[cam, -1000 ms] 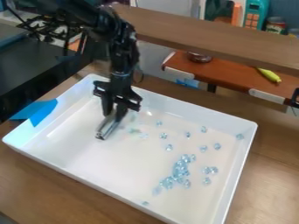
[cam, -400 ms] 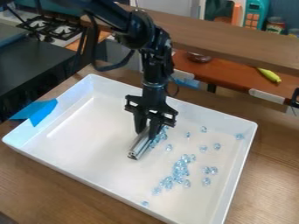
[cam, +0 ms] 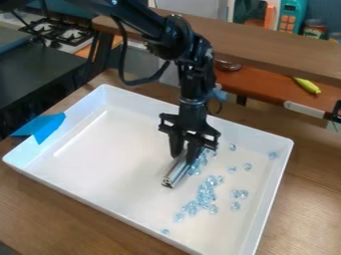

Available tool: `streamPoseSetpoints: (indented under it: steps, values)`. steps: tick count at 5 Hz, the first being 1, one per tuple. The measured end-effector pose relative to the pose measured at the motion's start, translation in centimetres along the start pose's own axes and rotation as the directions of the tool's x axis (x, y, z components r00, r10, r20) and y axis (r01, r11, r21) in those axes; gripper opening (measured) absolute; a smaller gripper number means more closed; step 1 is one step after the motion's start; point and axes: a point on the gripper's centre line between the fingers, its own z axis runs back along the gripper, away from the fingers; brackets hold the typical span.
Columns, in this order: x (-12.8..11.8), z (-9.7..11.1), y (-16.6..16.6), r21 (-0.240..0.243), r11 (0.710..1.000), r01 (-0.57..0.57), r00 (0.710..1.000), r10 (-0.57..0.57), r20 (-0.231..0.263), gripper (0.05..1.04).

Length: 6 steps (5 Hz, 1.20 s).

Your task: Sweep into pile

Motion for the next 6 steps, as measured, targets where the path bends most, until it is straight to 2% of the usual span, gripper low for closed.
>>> streamPoseSetpoints:
  steps: [2,3,4,5,6]
  values:
    - [-0.4,1.1,-3.2,-0.053,0.998,0.032,0.999,-0.032,-0.004,0.354]
    - [-0.5,1.8,-3.5,-0.066,0.997,0.029,1.000,-0.029,0.002,0.354]
    - [-0.3,3.0,-3.5,-0.064,0.997,0.040,0.999,-0.038,0.031,0.354]
    - [-0.8,4.9,-1.2,0.000,0.999,0.041,0.995,-0.041,0.092,0.354]
    - [-1.8,5.7,2.6,0.141,0.990,0.003,0.979,-0.032,0.200,0.354]
